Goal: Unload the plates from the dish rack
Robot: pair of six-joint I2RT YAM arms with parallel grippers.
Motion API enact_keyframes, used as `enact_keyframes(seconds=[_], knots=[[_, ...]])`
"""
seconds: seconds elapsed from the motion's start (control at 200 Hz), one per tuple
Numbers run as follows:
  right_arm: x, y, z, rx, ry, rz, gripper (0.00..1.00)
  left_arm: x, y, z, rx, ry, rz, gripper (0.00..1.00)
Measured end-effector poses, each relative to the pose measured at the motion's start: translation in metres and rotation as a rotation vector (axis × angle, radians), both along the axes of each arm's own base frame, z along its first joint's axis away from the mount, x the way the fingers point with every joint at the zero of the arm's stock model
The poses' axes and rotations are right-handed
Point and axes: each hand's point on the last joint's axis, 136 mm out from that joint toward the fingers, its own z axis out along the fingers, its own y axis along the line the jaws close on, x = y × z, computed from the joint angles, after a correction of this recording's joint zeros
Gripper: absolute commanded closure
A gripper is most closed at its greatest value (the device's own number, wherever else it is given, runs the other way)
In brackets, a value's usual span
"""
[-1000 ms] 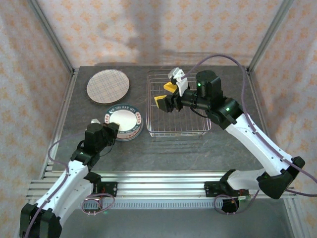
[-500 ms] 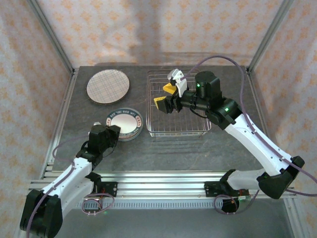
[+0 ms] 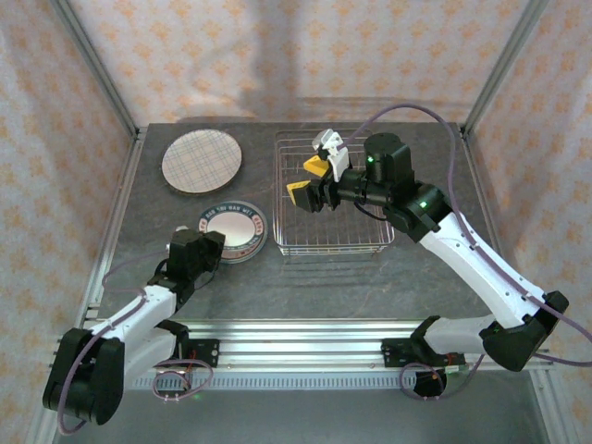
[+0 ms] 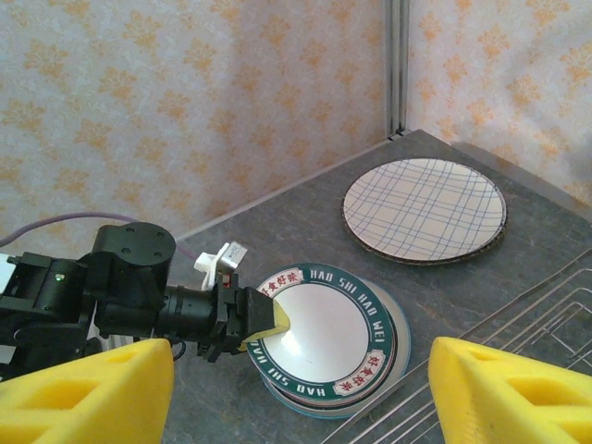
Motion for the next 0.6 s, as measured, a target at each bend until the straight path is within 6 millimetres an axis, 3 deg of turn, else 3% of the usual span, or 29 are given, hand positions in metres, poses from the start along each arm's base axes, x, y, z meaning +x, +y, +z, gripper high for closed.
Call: enact_keyframes(seconds=[0.601], knots=[[-0.001,0.001,0.000,0.007,0.011,0.003,0.27,0.007,-0.003,-0.013,-0.006,0.024,-0.010,0.85]])
